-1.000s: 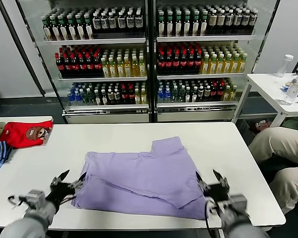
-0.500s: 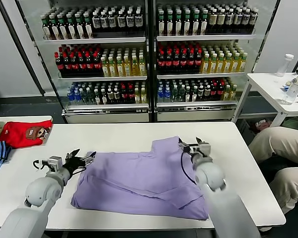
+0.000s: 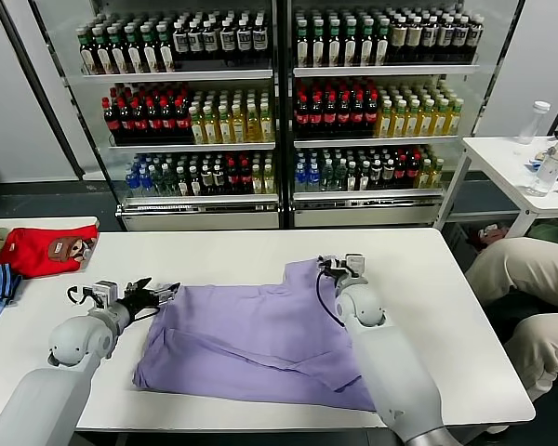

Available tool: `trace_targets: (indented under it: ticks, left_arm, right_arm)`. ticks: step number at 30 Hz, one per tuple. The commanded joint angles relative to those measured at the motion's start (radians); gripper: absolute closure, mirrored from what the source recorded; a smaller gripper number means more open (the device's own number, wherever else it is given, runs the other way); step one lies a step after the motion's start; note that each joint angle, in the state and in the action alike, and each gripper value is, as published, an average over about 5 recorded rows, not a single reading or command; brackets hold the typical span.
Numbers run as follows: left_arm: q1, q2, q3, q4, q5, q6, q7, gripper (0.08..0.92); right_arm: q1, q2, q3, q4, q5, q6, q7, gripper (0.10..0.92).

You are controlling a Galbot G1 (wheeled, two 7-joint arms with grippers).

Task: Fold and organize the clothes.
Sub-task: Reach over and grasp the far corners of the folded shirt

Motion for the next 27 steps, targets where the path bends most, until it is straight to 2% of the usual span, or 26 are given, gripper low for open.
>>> trace_targets:
  ticks: [1, 6, 11, 18, 23, 27]
  left_arm:
    - [-0.016, 0.012, -0.001, 0.048, 0.009, 0.004, 0.049, 0.177]
    - [-0.003, 0.015, -0.005, 0.044, 0.009, 0.002, 0.053, 0.177]
    - [0.005, 0.008, -0.004, 0.044, 0.010, -0.014, 0.060, 0.194]
    - [0.003, 0.001, -0.004, 0.048, 0.012, -0.037, 0.077, 0.380]
    - [0.013, 0.000, -0.007, 0.037, 0.023, -0.056, 0.100, 0.519]
    - [0.024, 0.001, -0.015, 0.009, 0.001, -0.079, 0.087, 0.640]
  right_arm:
    - [0.039, 0.027, -0.009, -0.074, -0.005, 0.013, 0.005, 0.203]
    - [0.026, 0.017, -0.018, -0.039, 0.010, -0.045, 0.051, 0.232]
    - [-0.003, 0.001, -0.030, 0.016, 0.031, -0.085, 0.074, 0.369]
    - [-0.009, 0.001, -0.023, 0.006, 0.030, -0.069, 0.060, 0.551]
    - [-0.019, -0.003, -0.023, 0.007, -0.001, -0.002, 0.017, 0.698]
    - [-0.037, -0.019, -0.024, 0.065, -0.034, 0.051, -0.004, 0.811]
